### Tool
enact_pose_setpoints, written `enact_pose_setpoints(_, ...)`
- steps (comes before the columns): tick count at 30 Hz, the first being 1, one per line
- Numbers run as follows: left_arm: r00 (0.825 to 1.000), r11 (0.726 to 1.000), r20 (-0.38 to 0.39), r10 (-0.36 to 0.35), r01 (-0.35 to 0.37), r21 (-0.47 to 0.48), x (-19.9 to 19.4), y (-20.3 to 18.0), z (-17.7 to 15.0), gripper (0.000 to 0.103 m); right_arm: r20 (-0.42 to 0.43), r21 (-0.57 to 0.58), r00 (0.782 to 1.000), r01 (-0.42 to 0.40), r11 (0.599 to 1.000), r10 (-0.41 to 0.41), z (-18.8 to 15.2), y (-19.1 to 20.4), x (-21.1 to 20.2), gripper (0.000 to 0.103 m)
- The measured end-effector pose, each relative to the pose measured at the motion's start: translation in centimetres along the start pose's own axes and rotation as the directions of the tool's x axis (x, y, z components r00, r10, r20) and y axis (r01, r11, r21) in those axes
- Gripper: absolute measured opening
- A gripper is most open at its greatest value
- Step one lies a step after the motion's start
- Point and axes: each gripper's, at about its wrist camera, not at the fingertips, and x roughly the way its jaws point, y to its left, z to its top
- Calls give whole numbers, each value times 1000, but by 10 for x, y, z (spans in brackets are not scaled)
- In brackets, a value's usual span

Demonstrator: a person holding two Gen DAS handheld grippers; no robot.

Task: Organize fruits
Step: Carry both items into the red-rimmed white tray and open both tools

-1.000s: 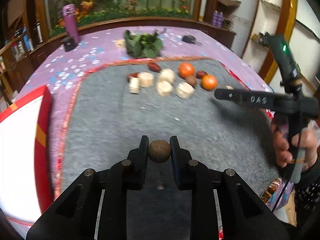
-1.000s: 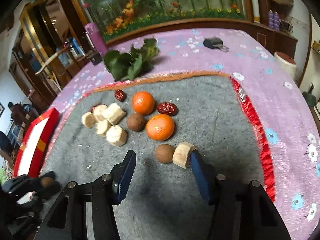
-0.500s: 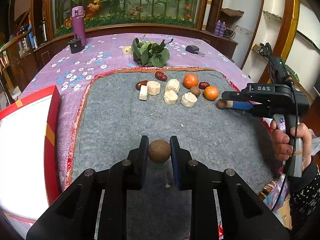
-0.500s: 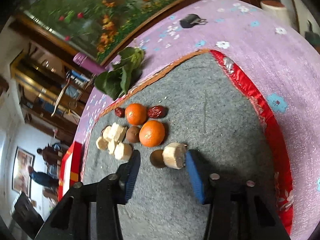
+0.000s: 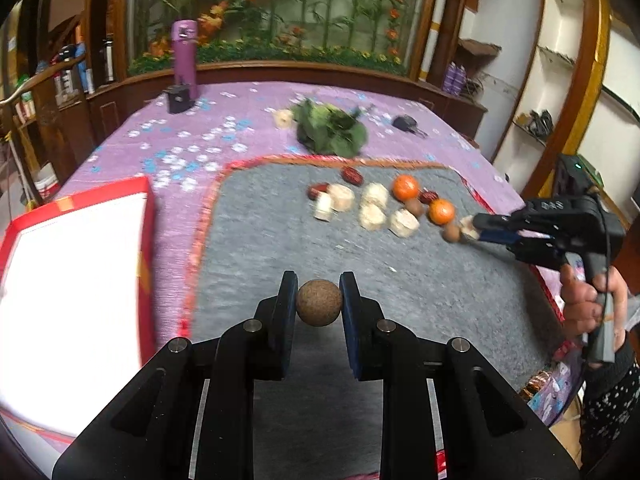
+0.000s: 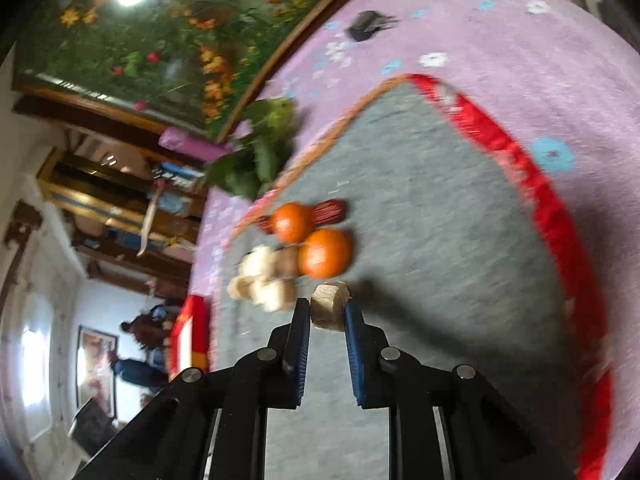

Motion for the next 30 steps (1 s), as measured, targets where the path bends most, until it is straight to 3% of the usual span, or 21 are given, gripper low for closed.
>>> enact_pose_setpoints(4, 998, 997, 34, 56, -54, -46, -16, 27, 1, 21, -34, -67, 996, -90, 994, 88, -11, 36, 9, 17)
enact_pose_setpoints(10, 980, 977, 53, 189, -182, -111, -38, 76, -7, 21, -194, -163, 964, -213, 963, 180, -41, 108, 71, 17)
enact_pose_setpoints(15, 946, 934, 9, 325, -320, -157, -44, 122, -22, 21, -330, -233, 926, -268, 935, 183, -77, 171, 139, 17)
enact_pose_setpoints(20, 928, 911, -41, 371, -372, -176, -42, 151, -37, 21, -416, -272, 890, -318, 908, 187, -112, 218, 193, 16)
enact_pose_setpoints(24, 924, 906, -86, 373, -383, -182, -35, 163, -52, 21, -444, -331, 888, -288, 899, 121, -137, 240, 219, 16)
enact_pose_setpoints(28, 912, 893, -114, 394, -409, -187, -33, 171, -59, 21, -499, -350, 865, -253, 902, 49, -150, 242, 238, 16)
enact_pose_setpoints(30, 904, 882, -115, 412, -427, -198, -34, 174, -60, 22, -488, -358, 871, -253, 899, 51, -148, 242, 237, 17)
